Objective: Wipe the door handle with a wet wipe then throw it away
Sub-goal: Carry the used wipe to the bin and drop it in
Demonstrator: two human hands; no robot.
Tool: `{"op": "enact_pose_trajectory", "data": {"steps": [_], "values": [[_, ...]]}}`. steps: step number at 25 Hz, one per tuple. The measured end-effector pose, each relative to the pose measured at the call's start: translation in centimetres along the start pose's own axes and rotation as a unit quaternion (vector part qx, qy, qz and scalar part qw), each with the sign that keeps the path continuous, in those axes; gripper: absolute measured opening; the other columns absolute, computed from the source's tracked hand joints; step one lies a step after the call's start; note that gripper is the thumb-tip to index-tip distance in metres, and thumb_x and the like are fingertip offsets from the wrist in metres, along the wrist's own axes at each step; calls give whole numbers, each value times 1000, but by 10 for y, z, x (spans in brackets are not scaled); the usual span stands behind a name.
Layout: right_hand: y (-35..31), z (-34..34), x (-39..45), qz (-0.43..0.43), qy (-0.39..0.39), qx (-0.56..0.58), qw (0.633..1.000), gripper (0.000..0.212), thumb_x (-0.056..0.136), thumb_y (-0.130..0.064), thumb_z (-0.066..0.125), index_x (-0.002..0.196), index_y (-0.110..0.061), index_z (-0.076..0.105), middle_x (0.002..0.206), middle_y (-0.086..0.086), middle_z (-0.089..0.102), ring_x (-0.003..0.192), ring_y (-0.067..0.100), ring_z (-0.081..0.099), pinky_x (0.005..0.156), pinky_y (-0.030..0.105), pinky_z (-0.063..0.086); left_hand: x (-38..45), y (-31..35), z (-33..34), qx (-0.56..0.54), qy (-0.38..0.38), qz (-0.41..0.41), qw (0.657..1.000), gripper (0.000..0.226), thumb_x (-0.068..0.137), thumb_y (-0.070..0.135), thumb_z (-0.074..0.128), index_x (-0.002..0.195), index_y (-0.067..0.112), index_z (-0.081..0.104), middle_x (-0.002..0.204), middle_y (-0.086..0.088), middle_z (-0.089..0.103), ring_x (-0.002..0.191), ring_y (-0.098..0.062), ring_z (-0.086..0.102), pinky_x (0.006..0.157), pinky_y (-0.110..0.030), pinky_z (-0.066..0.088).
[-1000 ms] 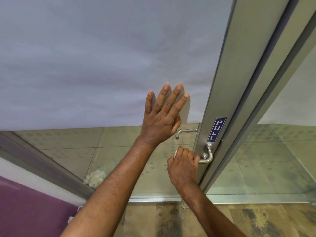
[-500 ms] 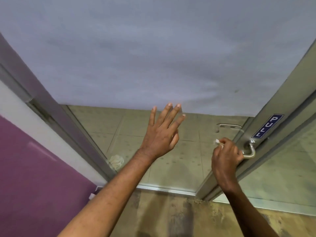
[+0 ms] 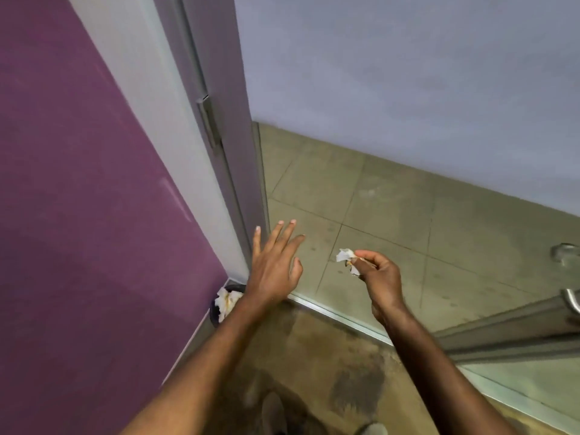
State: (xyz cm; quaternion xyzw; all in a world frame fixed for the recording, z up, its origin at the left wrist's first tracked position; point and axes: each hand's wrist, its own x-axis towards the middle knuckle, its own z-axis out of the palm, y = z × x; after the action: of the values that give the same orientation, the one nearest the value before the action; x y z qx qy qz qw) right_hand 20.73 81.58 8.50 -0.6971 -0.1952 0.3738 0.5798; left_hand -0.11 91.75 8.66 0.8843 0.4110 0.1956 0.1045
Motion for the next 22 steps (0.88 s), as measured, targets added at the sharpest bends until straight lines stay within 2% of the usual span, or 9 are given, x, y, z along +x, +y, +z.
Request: {"op": "enact_pose_trajectory", "data": {"steps": [2, 5, 7, 10, 13, 16, 19, 20, 22], "values": [[17, 38, 4, 73, -46, 25, 996, 18, 89, -4, 65, 104, -8, 74, 98, 5, 81, 76, 6, 70, 71, 17, 56, -22, -32, 0, -15, -2, -55, 998, 52, 93, 7, 71, 144, 15, 65, 168, -8, 45, 160, -30, 37, 132, -68, 13], [46, 98, 8, 124, -126, 4, 984, 37, 74, -8, 68, 111, -4, 71, 112, 10, 78, 102, 20, 71, 96, 32, 56, -53, -83, 3, -8, -7, -122, 992, 40, 92, 1, 73, 131, 10, 75, 157, -14, 58, 148, -38, 53, 123, -74, 31], [69, 137, 9, 126, -147, -46, 980, 30, 80, -2, 74, 109, -4, 71, 114, 18, 76, 104, 27, 70, 101, 41, 53, -75, -119, 8, -7, -24, -157, 987, 37, 94, 4, 69, 130, 9, 75, 156, -16, 59, 147, -40, 54, 122, -74, 32], [103, 190, 12, 92, -147, -125, 977, 11, 86, -3, 76, 94, -9, 72, 102, 12, 75, 92, 26, 68, 85, 40, 55, -102, -162, 16, -3, -57, -214, 975, 47, 92, 15, 54, 134, 8, 72, 154, -15, 60, 146, -39, 56, 122, -71, 31], [129, 231, 14, 59, -142, -188, 970, 10, 83, -2, 79, 85, -10, 72, 83, -2, 71, 79, 18, 65, 67, 20, 51, -125, -199, 26, 11, -87, -254, 963, 46, 92, 13, 52, 132, 7, 73, 153, -16, 62, 143, -38, 58, 121, -68, 34], [152, 273, 18, 51, -168, -265, 948, 23, 82, -10, 80, 68, -26, 69, 77, 1, 73, 77, 22, 67, 70, 29, 51, -145, -233, 35, 27, -110, -259, 959, 48, 87, 20, 42, 113, 5, 80, 131, -20, 75, 119, -42, 74, 99, -73, 52], [176, 307, 28, 41, -184, -306, 933, 4, 87, -6, 75, 84, -9, 76, 92, 19, 77, 85, 27, 67, 77, 34, 50, -157, -255, 43, 33, -116, -286, 950, 36, 85, 12, 56, 108, 4, 82, 124, -21, 77, 110, -43, 78, 90, -73, 56], [185, 316, 31, 36, -192, -319, 927, 8, 90, -1, 69, 95, -1, 76, 99, 23, 75, 91, 29, 66, 80, 35, 49, -157, -260, 44, 29, -110, -297, 948, 30, 81, 3, 69, 109, 2, 81, 125, -22, 77, 111, -44, 77, 92, -74, 55], [199, 326, 32, 29, -216, -337, 916, 19, 95, 5, 59, 109, 6, 71, 110, 24, 70, 98, 28, 61, 75, 26, 45, -163, -268, 51, 13, -103, -312, 944, 43, 72, -10, 87, 113, -3, 79, 129, -26, 74, 116, -48, 74, 97, -74, 52]]}}
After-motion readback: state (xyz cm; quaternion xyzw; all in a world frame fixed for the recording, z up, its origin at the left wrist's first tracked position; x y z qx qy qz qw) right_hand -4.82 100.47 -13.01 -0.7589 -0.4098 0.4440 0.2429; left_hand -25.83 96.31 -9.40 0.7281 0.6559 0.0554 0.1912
